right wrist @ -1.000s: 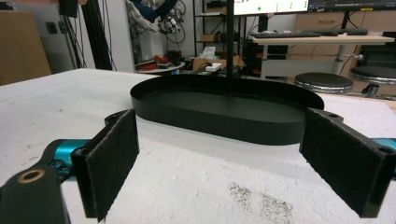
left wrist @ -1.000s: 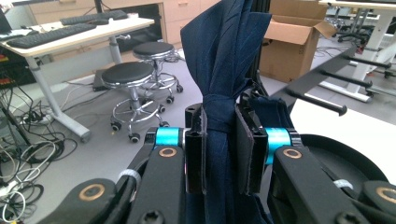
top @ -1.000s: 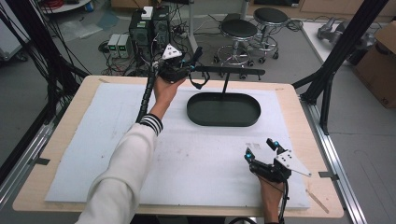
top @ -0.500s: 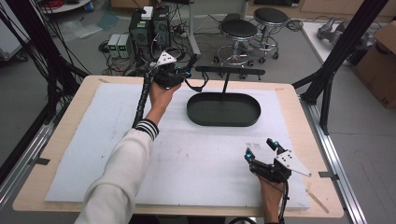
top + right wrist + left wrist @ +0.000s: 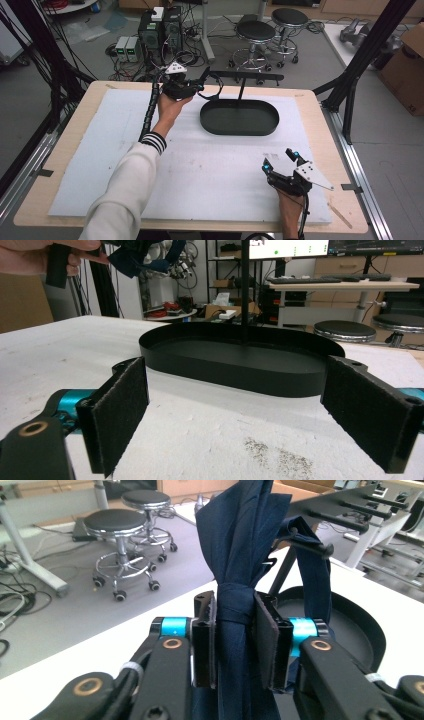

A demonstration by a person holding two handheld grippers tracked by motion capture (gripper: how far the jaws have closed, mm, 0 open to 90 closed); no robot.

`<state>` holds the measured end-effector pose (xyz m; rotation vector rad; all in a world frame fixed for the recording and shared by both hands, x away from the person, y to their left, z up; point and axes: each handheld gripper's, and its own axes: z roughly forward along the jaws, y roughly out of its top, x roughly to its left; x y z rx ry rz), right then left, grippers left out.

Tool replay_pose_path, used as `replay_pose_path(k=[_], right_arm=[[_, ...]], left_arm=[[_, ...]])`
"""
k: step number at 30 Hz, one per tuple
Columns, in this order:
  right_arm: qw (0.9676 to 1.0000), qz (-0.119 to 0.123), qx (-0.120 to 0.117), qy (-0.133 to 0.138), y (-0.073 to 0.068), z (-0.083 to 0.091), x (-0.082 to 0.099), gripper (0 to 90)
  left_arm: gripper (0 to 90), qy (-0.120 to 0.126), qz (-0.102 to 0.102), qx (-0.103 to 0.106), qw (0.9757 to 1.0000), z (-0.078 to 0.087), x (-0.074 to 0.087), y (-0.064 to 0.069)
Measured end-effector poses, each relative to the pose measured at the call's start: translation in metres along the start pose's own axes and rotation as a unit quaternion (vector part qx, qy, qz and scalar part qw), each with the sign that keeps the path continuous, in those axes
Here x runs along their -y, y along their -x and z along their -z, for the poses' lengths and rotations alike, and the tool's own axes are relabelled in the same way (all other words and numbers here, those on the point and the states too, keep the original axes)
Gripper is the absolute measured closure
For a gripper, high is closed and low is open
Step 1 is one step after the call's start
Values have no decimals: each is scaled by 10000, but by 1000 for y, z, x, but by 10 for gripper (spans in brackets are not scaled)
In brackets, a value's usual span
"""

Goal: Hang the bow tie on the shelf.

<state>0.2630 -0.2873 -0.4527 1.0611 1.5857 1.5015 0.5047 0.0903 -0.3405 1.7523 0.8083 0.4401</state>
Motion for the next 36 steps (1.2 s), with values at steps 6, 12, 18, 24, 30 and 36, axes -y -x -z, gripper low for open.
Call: replay_pose_path(k=[6, 12, 18, 24, 30, 36], right_arm=[[10000, -66, -23, 65, 0, 2, 0, 111], [10000, -53, -50, 64, 2, 1, 0, 111], [10000, -50, -45, 64, 2, 1, 0, 111], [10000, -51, -44, 43, 1, 1, 0, 110], [10000, 47, -18, 54, 0, 1, 0, 111], [10000, 55, -11, 65, 0, 1, 0, 111]], left_arm=[[522, 20, 265, 134, 9996, 5, -1, -2], [166, 46, 91, 147, 9998, 13, -4, -7], [96, 185, -17, 423, 9989, 36, 1, -8], [95, 373, -310, 562, 9972, 88, 14, -6], [95, 576, -489, 521, 9958, 158, 43, -8], [95, 836, -586, 383, 9940, 216, 78, -11]])
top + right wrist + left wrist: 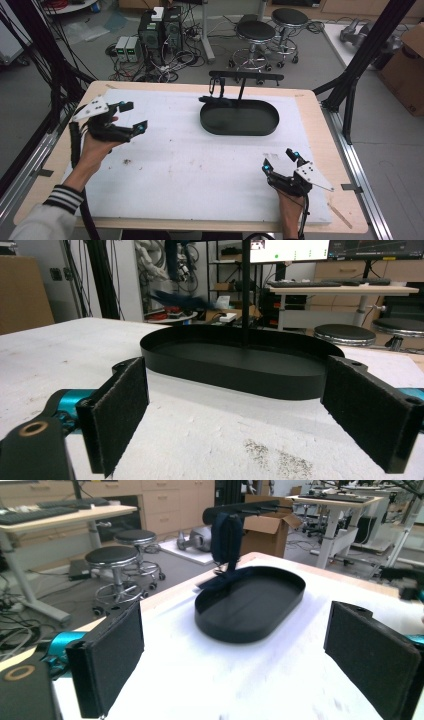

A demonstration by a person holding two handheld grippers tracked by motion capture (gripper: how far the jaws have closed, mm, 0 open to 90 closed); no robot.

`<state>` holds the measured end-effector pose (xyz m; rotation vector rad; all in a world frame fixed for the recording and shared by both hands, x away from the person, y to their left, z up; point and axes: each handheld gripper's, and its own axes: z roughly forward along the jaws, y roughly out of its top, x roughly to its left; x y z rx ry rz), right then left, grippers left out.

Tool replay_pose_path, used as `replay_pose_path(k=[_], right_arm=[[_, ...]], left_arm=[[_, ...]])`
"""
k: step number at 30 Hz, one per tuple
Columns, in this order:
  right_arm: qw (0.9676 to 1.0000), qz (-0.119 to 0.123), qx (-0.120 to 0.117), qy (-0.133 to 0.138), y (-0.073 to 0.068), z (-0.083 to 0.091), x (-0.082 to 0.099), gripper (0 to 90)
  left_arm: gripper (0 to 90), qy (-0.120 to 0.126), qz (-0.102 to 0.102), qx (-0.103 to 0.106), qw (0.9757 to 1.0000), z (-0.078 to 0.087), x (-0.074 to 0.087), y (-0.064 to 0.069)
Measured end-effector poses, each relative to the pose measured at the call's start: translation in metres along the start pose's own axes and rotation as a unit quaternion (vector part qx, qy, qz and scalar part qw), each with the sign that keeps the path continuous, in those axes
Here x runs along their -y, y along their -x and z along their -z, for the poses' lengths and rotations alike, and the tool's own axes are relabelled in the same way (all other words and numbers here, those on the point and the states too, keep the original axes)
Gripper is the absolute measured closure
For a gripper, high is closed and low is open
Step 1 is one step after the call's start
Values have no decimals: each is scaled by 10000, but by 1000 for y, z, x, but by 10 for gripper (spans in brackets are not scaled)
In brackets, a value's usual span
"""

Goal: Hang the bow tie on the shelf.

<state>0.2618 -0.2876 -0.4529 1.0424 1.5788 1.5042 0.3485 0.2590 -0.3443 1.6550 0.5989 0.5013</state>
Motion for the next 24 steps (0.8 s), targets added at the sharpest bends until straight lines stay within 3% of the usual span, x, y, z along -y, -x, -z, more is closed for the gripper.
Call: replay_pose_path(k=[2, 5, 11, 17, 19, 24], right_arm=[[10000, -11, 1, -6, 0, 0, 0, 111], [10000, -21, 8, -18, 0, 0, 0, 110], [10000, -53, 32, -30, 1, -1, 0, 111], [9999, -100, 24, -69, 2, -1, -1, 110], [9999, -86, 36, -72, 1, -1, -1, 110], [9999, -96, 29, -86, 1, -2, -1, 110]], left_arm=[[95, 7, -55, -54, 10000, 15, 11, 2], [95, 99, 42, -175, 9998, 34, 33, 1], [95, 299, 139, -492, 9982, 58, 75, 4], [95, 558, 37, -804, 9952, 66, 96, 14], [95, 680, 93, -844, 9941, 67, 100, 15], [95, 563, 95, -788, 9953, 63, 112, 17]])
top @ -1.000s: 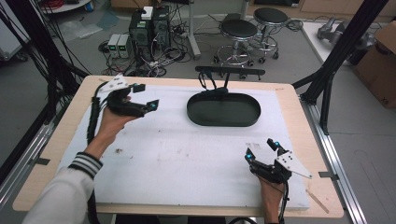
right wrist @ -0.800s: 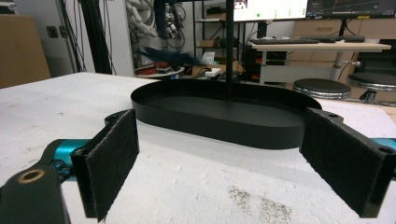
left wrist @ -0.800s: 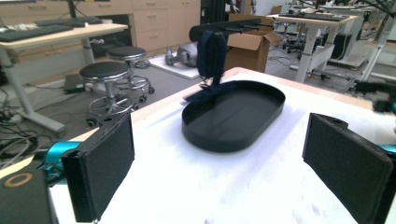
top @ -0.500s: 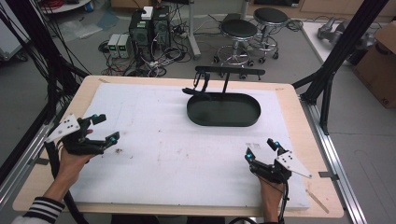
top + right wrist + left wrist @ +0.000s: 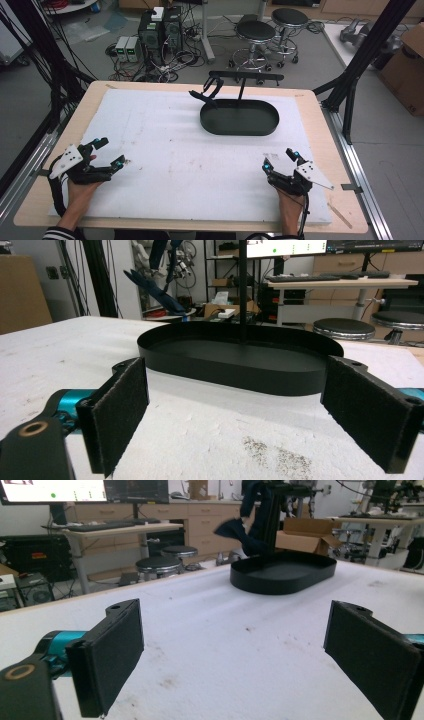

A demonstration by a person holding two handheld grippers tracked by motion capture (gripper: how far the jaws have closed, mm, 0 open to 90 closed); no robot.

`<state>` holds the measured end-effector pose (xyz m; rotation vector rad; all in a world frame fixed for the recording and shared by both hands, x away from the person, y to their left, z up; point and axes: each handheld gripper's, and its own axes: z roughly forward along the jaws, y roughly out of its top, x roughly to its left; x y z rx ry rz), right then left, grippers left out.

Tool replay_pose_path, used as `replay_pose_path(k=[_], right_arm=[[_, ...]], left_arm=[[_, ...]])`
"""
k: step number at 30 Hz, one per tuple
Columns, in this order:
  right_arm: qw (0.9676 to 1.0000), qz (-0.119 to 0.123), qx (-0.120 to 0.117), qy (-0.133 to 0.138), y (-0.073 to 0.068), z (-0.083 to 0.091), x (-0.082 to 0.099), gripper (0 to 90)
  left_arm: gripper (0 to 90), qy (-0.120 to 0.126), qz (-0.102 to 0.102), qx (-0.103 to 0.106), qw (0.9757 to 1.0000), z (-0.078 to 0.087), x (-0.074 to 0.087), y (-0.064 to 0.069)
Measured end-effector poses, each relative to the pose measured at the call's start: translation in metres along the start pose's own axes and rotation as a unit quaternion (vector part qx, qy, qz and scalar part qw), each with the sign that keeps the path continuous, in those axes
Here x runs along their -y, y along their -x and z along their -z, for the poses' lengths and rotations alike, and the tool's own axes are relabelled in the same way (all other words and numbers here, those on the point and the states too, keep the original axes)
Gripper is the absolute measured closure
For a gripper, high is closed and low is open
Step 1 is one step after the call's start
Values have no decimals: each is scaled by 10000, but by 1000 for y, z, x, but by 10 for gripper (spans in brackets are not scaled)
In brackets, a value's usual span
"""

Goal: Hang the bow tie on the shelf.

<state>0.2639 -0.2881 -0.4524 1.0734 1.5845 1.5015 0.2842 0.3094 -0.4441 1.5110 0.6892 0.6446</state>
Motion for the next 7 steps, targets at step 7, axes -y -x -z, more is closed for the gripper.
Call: replay_pose_path(k=[7], right_arm=[[10000, 47, -9, 13, -1, 1, 0, 111]], left_arm=[[95, 164, 158, 76, 9997, 2, 9, 0]])
